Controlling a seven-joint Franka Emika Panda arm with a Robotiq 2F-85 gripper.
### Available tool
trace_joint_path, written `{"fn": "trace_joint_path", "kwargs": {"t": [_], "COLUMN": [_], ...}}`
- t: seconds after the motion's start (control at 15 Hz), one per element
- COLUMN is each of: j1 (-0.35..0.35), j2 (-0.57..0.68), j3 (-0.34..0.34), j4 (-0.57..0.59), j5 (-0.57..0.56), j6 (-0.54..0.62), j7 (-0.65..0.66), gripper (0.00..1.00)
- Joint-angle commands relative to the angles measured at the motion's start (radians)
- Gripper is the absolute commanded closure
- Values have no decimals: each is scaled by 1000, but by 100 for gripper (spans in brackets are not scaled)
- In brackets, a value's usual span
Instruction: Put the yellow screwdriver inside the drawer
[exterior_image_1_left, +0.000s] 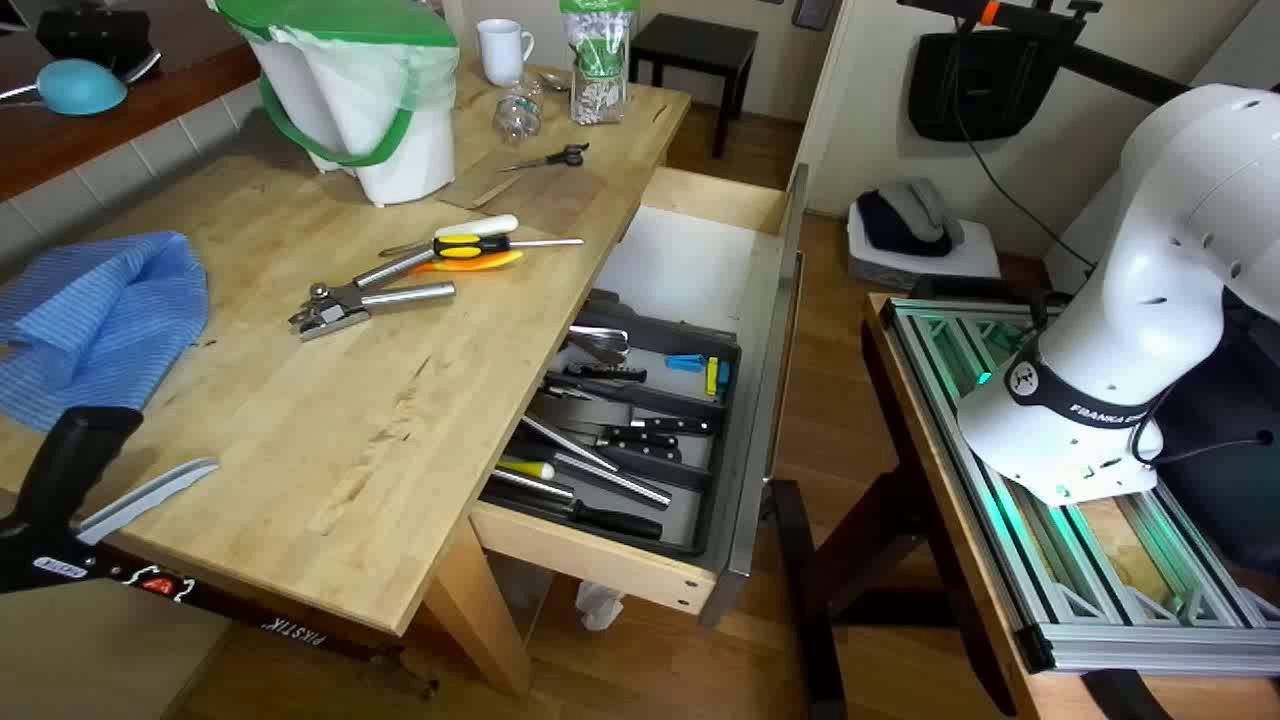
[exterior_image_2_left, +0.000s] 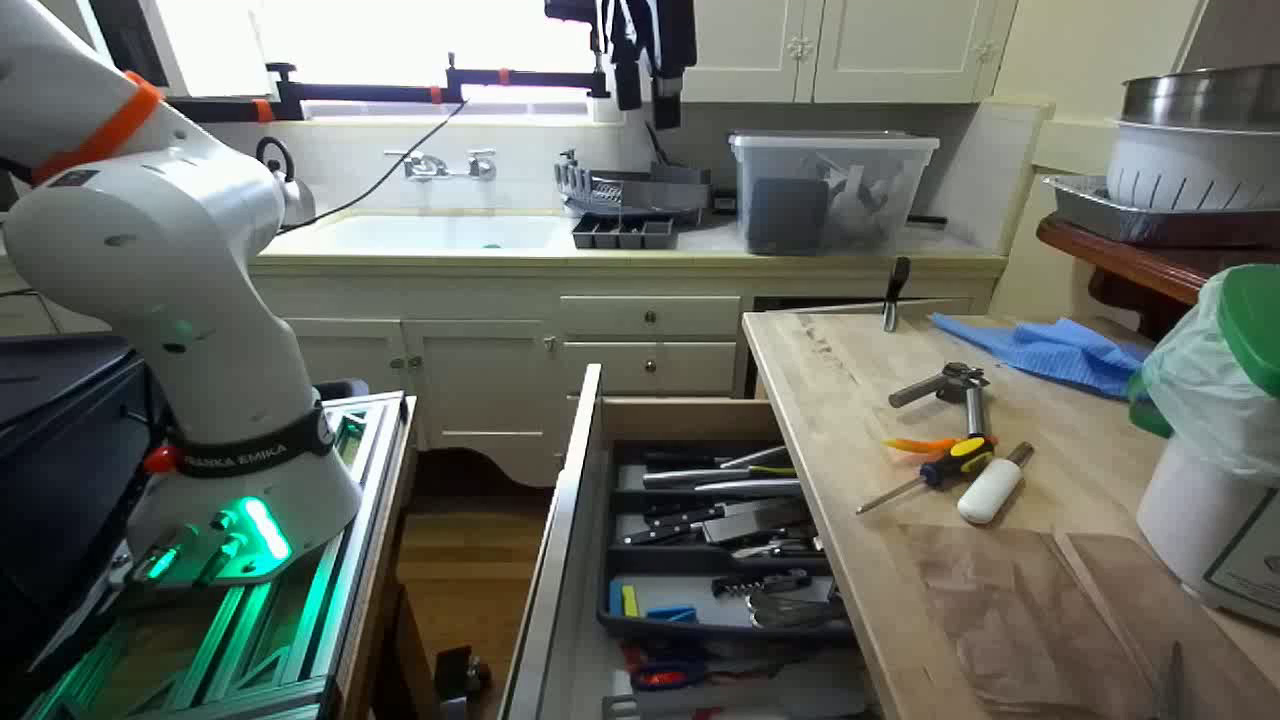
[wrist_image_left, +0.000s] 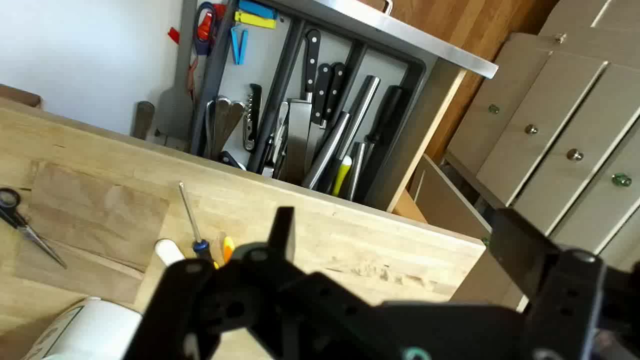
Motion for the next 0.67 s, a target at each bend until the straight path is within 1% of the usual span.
{"fn": "trace_joint_path", "kwargs": {"t": [0.0,0.33,0.4,0.47,0.6], "j1": [-11,-11,-27,-33,-48], "j2": [2,2,17,32,86], "j3": [8,8,13,2,-42], "j4": [2,2,-8,-16,-22], "j5": [5,5,-12,-18,-25], "j6": [-2,-2,65,141,281], "j7": [-5,-5,24,12,-51], "gripper": [0,0,0,0,0]}}
